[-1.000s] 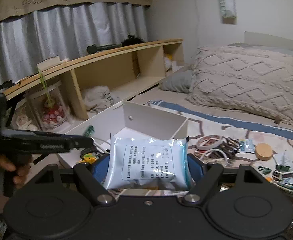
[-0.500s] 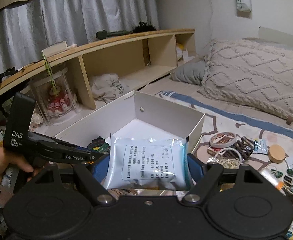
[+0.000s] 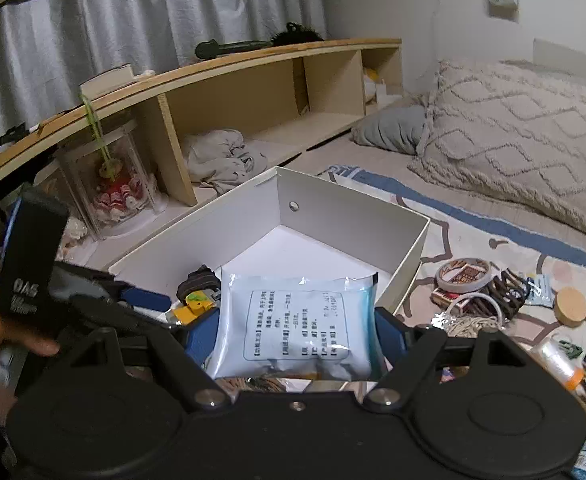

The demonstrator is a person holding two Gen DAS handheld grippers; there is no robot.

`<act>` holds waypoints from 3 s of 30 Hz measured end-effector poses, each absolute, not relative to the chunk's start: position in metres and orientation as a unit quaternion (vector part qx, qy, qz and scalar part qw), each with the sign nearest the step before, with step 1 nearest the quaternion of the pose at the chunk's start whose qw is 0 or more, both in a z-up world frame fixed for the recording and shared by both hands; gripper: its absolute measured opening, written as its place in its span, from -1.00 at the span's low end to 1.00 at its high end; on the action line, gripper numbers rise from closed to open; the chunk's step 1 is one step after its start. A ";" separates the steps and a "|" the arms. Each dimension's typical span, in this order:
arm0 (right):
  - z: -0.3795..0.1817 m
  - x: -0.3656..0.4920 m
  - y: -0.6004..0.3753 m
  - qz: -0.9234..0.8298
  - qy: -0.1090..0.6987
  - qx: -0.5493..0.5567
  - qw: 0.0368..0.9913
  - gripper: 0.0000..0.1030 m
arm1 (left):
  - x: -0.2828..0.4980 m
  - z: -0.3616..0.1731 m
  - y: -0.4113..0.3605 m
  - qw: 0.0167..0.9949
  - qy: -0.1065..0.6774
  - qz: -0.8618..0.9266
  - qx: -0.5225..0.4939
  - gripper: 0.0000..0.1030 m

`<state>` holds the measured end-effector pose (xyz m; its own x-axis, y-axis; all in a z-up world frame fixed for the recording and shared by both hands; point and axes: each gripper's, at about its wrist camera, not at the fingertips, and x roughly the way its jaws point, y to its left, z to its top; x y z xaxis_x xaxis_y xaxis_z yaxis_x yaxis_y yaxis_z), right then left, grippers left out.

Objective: Organize objects
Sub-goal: 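Open the left gripper to drop the clothespin while the right gripper lowers the packet into the box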

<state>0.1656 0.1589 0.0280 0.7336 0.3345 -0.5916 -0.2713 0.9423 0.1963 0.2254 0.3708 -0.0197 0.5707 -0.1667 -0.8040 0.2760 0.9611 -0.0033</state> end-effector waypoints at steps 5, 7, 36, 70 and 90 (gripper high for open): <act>0.026 0.184 0.164 0.161 0.343 0.073 0.922 0.57 | 0.216 -0.014 0.367 0.889 0.437 -0.120 0.069 0.90; 0.024 0.194 0.167 0.159 0.355 0.083 0.918 0.57 | 0.213 -0.011 0.366 0.889 0.435 -0.122 0.074 0.91; -0.005 0.233 0.195 0.104 0.407 0.106 0.901 0.87 | 0.201 -0.001 0.384 0.905 0.408 -0.100 0.061 0.99; -0.055 0.288 0.262 0.229 0.534 -0.156 0.799 -0.91 | 0.195 0.000 0.397 0.910 0.392 -0.121 0.064 0.99; -0.068 0.279 0.258 0.262 0.566 -0.169 0.763 -0.95 | 0.196 0.004 0.393 0.910 0.392 -0.118 0.068 0.99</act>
